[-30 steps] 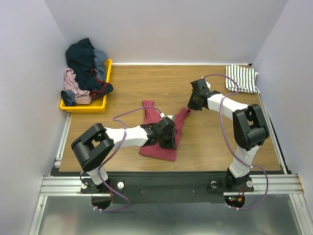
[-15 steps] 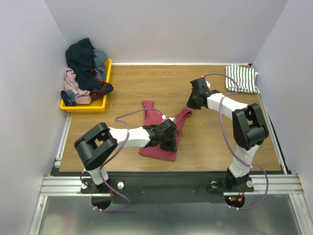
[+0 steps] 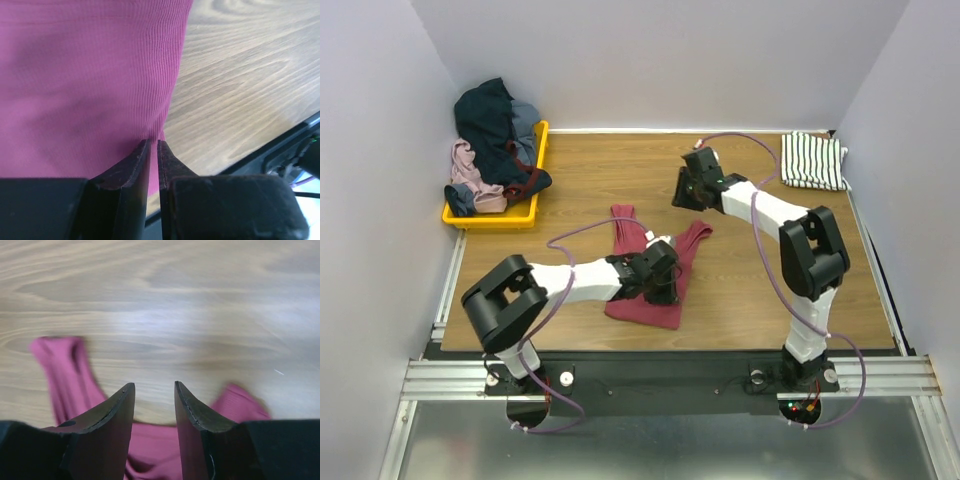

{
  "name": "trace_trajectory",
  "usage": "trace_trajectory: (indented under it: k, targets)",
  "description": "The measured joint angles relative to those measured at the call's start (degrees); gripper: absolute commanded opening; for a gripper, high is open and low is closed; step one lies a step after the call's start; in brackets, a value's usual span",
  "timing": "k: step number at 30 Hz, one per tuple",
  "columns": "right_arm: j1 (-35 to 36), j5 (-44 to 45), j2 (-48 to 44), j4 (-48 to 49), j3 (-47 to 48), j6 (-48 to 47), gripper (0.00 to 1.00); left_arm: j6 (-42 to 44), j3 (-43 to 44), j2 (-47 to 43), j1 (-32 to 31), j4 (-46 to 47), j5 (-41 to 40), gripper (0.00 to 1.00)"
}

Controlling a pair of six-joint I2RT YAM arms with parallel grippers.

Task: Fold and stack the tank tops
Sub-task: Fold the tank top

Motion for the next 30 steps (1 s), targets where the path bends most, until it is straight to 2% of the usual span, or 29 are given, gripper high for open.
trace_trajectory:
  k: [3, 5, 8, 13, 17, 20, 30]
  targets:
    - [1.9, -1.1, 3.1, 0.7, 4.7, -1.5, 0.43, -1.5, -1.2, -6.0, 1.4, -1.7, -2.1, 0.23]
    - [3.2, -2.4, 5.4, 0.6, 7.5, -2.0, 0.43, -3.6, -3.7, -13.1, 4.4, -2.6, -4.0, 0.23]
    - [4.9, -3.7, 9.4, 1.0, 11.7, -2.7, 0.43, -6.4, -7.6, -25.7, 11.7, -6.1, -7.3, 0.24]
    - [9.0, -4.0, 15.7, 1.1, 18.6, -3.6, 0.43, -7.7, -9.1, -37.5, 23.5, -13.0, -12.3, 0.25]
    - [13.6, -3.3, 19.8, 1.1, 24.4, -4.6, 0.44, -5.7, -9.1, -38.5, 31.6, -16.2, -12.4, 0.24]
    - [16.2, -2.5, 21.6, 1.2, 26.9, -5.0, 0.45, -4.1, -9.6, -37.9, 35.1, -17.2, -11.5, 0.24]
    - [19.1, 4.2, 27.2, 0.1, 33.5, -6.1, 0.46, -1.4, -12.4, -36.6, 37.0, -16.7, -6.8, 0.22]
